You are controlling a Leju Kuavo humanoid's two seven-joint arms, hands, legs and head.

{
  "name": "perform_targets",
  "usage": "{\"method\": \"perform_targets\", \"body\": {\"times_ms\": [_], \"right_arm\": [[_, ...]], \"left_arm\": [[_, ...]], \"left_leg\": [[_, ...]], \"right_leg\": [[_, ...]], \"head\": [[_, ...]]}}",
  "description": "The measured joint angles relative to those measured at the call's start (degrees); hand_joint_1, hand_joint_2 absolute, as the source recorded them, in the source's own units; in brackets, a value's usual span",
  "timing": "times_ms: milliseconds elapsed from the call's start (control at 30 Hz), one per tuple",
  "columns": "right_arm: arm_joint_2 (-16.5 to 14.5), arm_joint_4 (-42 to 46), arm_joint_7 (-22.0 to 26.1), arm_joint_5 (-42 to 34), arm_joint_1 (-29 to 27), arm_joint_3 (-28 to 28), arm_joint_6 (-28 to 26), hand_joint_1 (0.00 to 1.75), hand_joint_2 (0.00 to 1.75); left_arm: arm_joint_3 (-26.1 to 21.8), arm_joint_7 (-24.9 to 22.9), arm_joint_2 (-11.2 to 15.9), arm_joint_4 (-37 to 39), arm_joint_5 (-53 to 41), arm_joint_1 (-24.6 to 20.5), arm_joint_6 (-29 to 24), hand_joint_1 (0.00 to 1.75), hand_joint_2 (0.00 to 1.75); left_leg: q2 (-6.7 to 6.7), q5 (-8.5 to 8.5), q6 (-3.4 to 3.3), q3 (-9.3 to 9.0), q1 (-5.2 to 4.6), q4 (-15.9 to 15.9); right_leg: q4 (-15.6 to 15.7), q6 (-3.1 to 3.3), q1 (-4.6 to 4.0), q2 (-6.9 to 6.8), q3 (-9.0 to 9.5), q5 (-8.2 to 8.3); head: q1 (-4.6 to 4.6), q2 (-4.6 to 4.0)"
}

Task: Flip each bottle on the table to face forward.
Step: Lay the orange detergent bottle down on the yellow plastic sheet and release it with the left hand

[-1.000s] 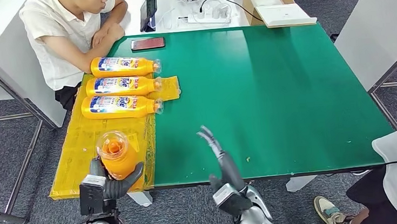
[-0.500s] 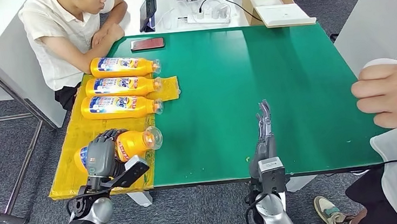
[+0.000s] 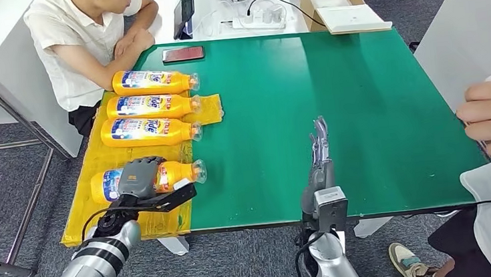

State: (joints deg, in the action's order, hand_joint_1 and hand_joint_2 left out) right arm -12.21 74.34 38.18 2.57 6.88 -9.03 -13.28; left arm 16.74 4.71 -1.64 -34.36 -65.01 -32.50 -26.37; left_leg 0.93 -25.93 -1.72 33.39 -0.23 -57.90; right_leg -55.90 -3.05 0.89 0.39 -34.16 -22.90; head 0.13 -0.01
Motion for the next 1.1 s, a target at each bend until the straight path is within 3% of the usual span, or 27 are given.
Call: {"method": "perform_targets", "body": {"times_ms": [167, 367, 500, 667, 800, 867, 1000, 1100], "right_arm": [[-0.2, -1.8, 0.0, -0.4, 0.2, 0.0, 0.4, 0.0, 0.0], [-0.2, -3.5, 0.0, -0.2, 0.2, 0.3, 0.4, 0.0, 0.0], [-0.2, -4.3, 0.0, 0.0, 0.4, 0.5, 0.4, 0.0, 0.0], [-0.2, -5.3, 0.0, 0.3, 0.6, 0.6, 0.5, 0.0, 0.0], [-0.1, -5.9, 0.0, 0.3, 0.8, 0.6, 0.5, 0.0, 0.0], [0.0, -6.1, 0.0, 0.4, 0.8, 0.6, 0.3, 0.0, 0.0], [0.3, -5.8, 0.0, 0.8, 0.1, 0.6, -1.3, 0.0, 0.0], [0.3, -4.8, 0.0, 1.2, -0.7, 0.4, -2.5, 0.0, 0.0]], "left_arm": [[0.0, 4.3, -0.5, 2.8, 4.1, -1.7, 7.0, 0.0, 1.75], [0.0, 10.6, -0.8, 2.2, 11.4, -1.1, 11.6, 0.0, 1.75], [0.0, 13.5, -1.0, 0.9, 15.4, -0.2, 14.4, 0.0, 0.0], [-0.1, 21.2, -0.7, -5.8, 27.7, 4.1, 21.5, 0.0, 0.0], [0.0, 23.5, -0.4, -12.3, 34.0, 8.4, 22.8, 0.0, 1.75], [0.0, 25.3, -0.4, -16.8, 38.2, 11.0, 20.9, 0.0, 1.75], [-0.1, 30.5, -2.2, -29.2, 46.3, 17.0, 6.3, 0.0, 1.75], [-0.1, 31.8, -3.9, -38.4, 51.8, 20.4, 1.7, 0.0, 1.75]], "left_leg": [[0.01, 0.0, 0.0, -0.01, 0.0, 0.0], [0.01, 0.0, 0.0, -0.05, -0.01, 0.0], [0.01, 0.0, 0.0, -0.09, -0.01, 0.0], [0.0, 0.0, 0.0, -0.13, -0.01, 0.0], [-0.02, 0.0, 0.0, -0.1, -0.01, 0.0], [-0.03, -0.01, 0.0, -0.07, -0.01, 0.0], [-0.01, -0.02, 0.0, 0.01, -0.03, 0.0], [0.0, -0.03, 0.01, 0.05, -0.04, 0.0]], "right_leg": [[0.0, 0.0, 0.01, 0.0, 0.01, 0.0], [0.0, 0.0, 0.02, 0.0, 0.07, 0.0], [0.0, 0.0, 0.02, 0.0, 0.11, 0.0], [0.0, 0.0, 0.01, 0.0, 0.12, 0.0], [0.0, 0.0, 0.01, 0.01, 0.06, -0.01], [0.0, 0.0, 0.01, 0.01, 0.01, -0.01], [0.0, 0.0, 0.03, 0.0, -0.05, -0.01], [0.0, 0.0, 0.04, 0.0, -0.07, -0.02]], "head": [[-0.01, 0.0], [0.01, 0.0], [0.0, -0.01], [-0.01, -0.01], [-0.01, -0.01], [0.0, -0.01], [0.0, -0.01], [0.0, -0.01]]}}
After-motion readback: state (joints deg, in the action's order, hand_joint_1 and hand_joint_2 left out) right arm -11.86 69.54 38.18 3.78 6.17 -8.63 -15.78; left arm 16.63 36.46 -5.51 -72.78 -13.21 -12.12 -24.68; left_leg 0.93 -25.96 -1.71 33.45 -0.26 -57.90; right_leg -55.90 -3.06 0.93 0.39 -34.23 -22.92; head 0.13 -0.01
